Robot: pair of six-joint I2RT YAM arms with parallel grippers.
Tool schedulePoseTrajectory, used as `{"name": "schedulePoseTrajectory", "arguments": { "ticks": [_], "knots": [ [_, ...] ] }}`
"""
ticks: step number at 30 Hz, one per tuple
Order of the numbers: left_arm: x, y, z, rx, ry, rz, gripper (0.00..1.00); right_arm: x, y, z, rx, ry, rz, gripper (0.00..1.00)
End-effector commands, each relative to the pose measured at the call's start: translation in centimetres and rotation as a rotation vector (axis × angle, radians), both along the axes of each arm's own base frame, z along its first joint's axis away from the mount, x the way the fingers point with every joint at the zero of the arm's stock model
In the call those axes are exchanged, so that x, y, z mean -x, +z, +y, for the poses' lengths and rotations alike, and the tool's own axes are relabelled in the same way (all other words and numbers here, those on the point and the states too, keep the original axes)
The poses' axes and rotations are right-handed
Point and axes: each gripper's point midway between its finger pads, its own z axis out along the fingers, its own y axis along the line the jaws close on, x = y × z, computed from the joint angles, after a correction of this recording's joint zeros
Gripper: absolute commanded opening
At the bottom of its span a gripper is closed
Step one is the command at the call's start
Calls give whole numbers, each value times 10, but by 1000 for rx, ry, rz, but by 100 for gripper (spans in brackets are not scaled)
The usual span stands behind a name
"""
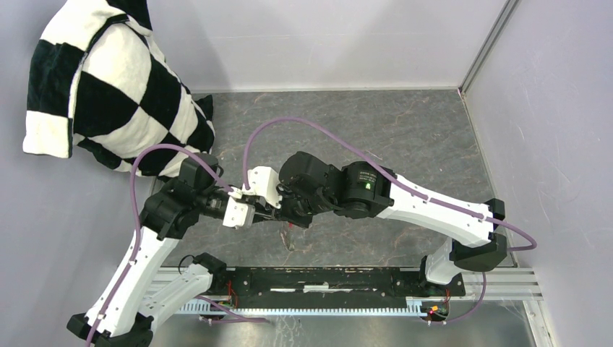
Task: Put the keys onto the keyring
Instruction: Adjust the key on the keyring.
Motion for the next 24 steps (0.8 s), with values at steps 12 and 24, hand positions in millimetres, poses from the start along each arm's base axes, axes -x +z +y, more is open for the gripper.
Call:
{"name": "schedulePoseTrajectory", "arguments": {
  "ticks": [12,24],
  "knots": [
    [3,39,-12,232,45,12,2,15,76,-11,-538,81,-142,53],
    [32,71,-11,283,-128,-7,2,19,83,-71,-947,68,-359,50]
  ]
}}
